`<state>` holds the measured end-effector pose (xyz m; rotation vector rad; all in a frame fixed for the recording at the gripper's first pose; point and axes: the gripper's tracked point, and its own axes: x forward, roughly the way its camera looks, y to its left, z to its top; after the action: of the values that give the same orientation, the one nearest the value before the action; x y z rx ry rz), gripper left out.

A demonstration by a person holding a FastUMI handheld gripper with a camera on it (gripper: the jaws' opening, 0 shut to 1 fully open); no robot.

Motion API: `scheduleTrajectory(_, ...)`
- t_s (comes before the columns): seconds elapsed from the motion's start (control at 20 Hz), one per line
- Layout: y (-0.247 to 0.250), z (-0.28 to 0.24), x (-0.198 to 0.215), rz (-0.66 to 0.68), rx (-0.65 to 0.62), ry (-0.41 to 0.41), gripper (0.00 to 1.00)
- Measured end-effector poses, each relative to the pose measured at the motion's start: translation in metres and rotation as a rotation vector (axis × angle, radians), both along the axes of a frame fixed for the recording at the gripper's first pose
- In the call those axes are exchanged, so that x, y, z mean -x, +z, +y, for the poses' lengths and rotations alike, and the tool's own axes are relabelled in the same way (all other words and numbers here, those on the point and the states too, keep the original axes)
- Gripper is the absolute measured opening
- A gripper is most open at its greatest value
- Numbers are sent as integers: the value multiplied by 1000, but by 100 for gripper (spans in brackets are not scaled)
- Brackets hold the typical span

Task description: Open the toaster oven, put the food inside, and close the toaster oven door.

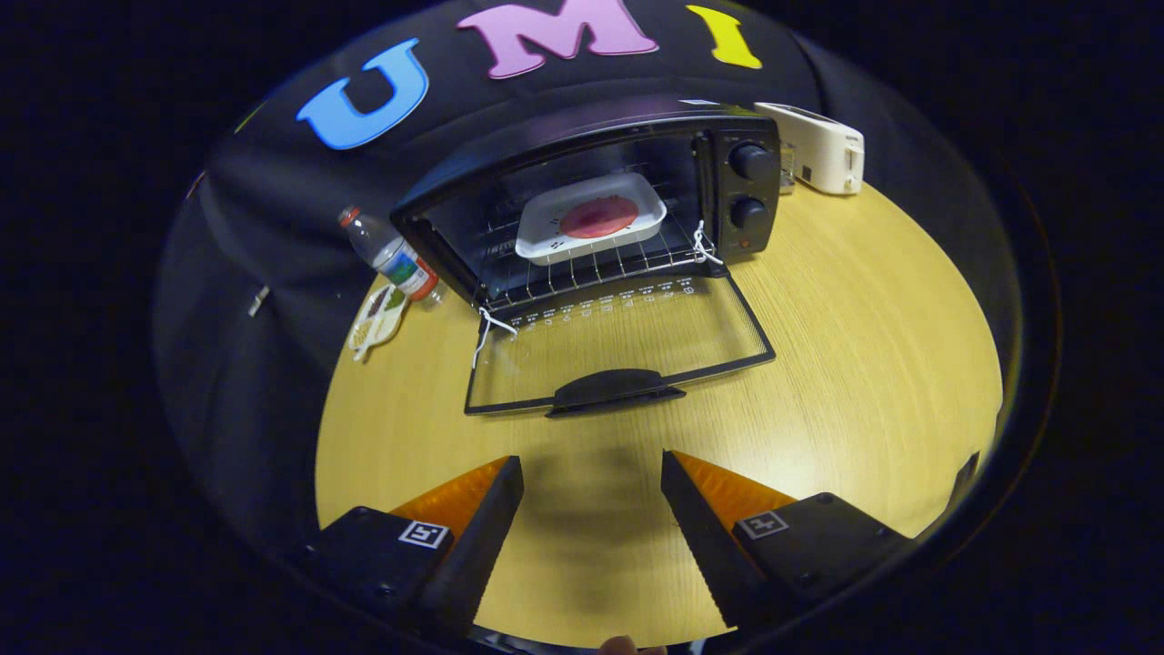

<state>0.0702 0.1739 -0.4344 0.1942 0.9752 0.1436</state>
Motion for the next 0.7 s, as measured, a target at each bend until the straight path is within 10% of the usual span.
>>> scheduleTrajectory(0.7,-65,15,-35,14,144,80,99)
